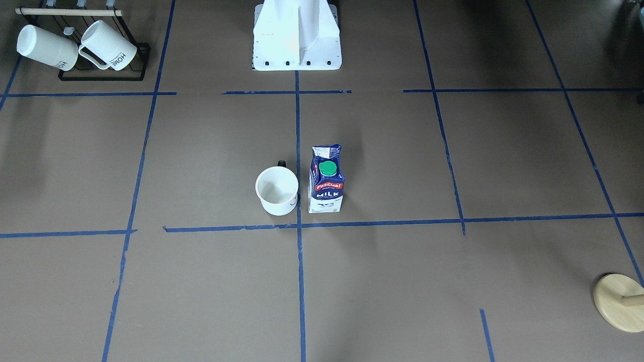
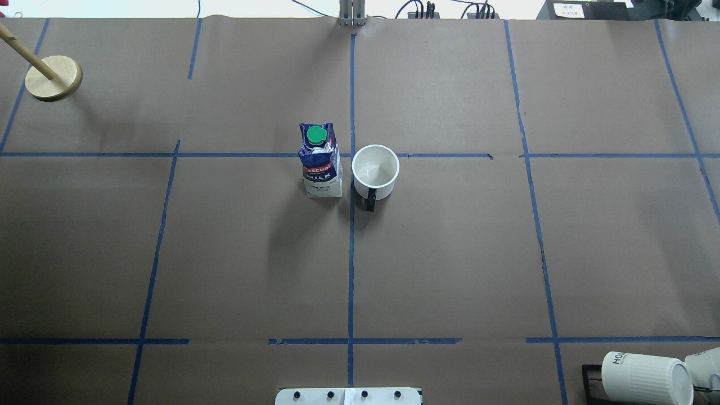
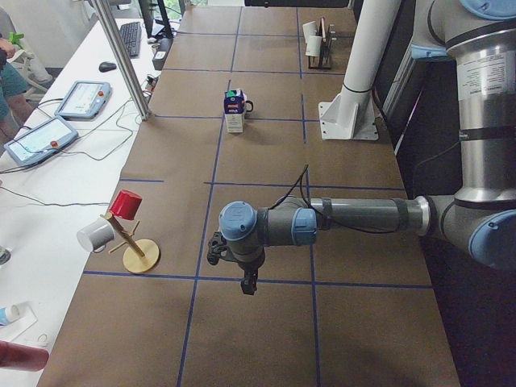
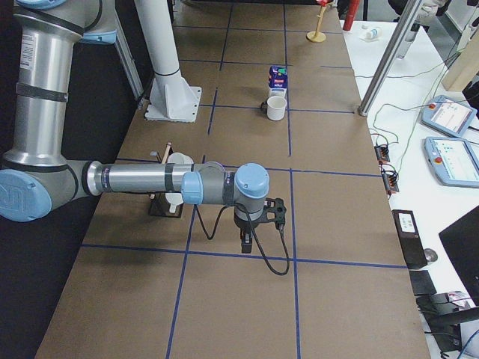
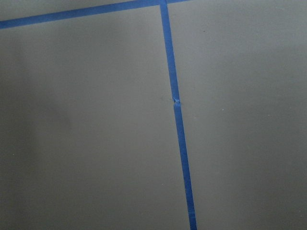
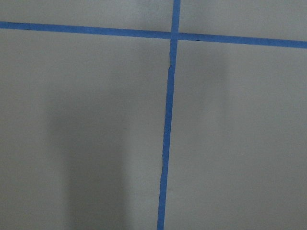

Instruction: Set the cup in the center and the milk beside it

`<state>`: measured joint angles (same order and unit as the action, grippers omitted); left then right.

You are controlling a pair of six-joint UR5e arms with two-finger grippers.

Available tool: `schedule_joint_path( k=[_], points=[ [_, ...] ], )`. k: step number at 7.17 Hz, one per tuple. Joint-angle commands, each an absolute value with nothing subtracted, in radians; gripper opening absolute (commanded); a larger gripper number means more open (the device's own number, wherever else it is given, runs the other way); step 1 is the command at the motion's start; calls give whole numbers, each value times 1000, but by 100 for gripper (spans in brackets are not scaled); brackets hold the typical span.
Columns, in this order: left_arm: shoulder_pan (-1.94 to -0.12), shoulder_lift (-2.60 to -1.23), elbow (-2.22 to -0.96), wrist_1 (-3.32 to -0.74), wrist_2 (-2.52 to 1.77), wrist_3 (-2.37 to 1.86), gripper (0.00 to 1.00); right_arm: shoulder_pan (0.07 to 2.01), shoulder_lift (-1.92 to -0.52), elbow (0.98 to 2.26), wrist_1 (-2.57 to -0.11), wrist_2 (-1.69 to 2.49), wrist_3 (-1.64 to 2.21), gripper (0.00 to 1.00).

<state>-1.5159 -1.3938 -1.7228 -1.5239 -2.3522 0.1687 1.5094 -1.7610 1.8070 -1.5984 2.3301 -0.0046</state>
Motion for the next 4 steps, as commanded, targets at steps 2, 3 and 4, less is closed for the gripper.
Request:
schedule_joint_path(
  k=[2,3,4],
  points=[
    [-1516,-1397,-1732,-1529,-2310,169,100,1509,-1761,1807,-1598,2330,-3,100],
    [-1516,-1400,-1732,-1535,-2312,169,100,1509,-1761,1807,-1598,2330,-3,100],
    [-1516,-1401,-1733,-1536,-2312,167,100,1509,-1761,1807,-1600,2332,-2,100]
  ],
)
